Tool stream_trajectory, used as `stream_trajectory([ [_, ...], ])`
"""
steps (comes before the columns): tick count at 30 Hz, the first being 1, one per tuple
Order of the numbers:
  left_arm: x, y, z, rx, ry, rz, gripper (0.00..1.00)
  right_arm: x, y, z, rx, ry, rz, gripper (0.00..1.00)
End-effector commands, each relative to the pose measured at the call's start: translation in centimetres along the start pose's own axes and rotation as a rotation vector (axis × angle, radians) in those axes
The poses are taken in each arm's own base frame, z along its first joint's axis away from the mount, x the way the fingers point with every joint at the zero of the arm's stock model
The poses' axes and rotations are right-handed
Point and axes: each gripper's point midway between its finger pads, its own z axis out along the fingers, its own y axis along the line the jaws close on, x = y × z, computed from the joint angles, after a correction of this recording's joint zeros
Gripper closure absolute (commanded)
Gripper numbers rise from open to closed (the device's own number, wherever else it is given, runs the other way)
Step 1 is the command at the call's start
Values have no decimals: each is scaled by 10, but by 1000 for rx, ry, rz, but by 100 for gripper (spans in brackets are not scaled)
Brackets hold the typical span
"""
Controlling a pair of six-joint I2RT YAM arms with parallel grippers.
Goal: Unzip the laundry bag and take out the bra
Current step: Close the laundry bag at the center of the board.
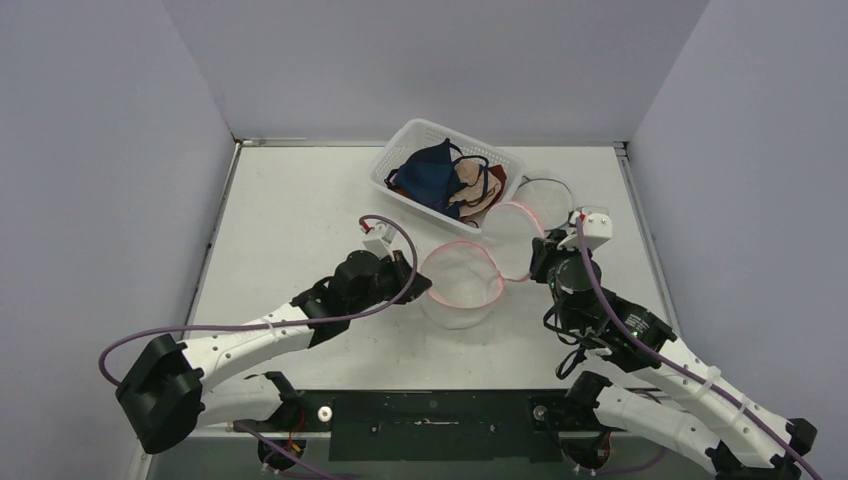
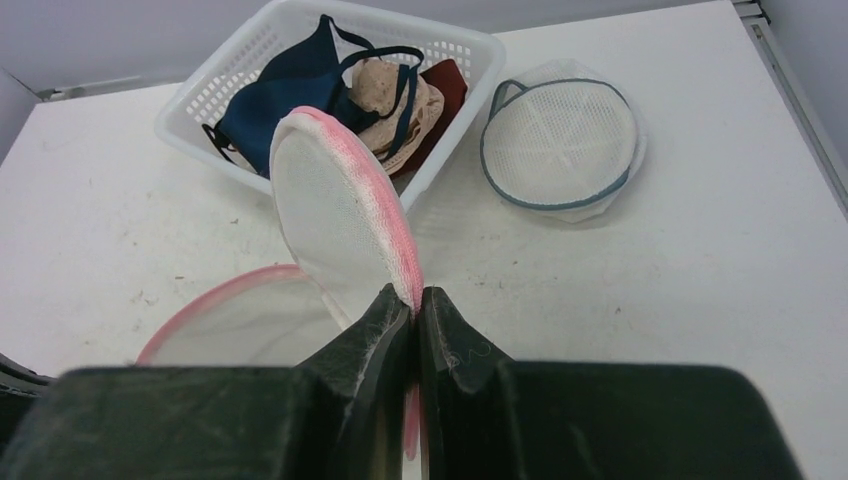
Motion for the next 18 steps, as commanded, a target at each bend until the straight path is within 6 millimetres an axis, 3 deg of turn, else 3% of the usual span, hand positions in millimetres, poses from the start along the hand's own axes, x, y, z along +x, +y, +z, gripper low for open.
stream_trajectory([
  [1, 15, 13, 8, -21, 36, -39, 93, 20, -2, 8, 26, 21, -37, 95],
  [7, 18, 19, 6, -53, 50, -47, 69, 29, -3, 9, 29, 30, -46, 95],
  [14, -1, 4, -8, -64, 26, -65, 43, 21, -1, 7, 16, 19, -58, 95],
  [17, -16, -4, -18, -95, 4, -128, 27, 19, 2, 6, -13, 11, -67, 95],
  [18, -27, -14, -21, -82, -15, -156, 13, 18, 4, 5, -23, 7, -66, 95],
])
